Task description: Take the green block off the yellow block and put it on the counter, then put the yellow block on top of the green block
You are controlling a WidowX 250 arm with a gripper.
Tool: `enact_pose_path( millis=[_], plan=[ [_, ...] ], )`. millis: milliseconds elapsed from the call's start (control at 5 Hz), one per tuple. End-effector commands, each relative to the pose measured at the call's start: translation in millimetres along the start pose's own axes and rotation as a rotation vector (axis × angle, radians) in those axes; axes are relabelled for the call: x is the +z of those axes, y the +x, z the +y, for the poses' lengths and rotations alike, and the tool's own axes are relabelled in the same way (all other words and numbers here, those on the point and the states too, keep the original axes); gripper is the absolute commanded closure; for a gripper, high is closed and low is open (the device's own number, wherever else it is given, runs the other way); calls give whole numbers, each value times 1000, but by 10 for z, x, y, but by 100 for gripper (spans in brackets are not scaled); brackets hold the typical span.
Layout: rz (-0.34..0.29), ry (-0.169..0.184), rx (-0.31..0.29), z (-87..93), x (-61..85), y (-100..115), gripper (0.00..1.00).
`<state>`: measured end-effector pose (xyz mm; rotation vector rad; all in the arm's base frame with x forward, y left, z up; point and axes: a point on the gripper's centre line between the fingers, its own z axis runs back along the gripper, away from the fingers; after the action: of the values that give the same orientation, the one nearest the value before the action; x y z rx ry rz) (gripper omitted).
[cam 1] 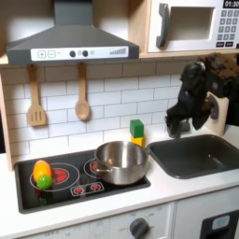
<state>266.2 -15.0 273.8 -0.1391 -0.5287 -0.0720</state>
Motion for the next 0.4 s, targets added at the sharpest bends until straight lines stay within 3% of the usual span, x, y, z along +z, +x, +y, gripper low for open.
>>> enact_pose_path(
  millis=[0,200],
  plan=[
    [-146,-22,-26,-29,198,501,0],
    [-185,-23,-16,0,382,597,0]
  ],
)
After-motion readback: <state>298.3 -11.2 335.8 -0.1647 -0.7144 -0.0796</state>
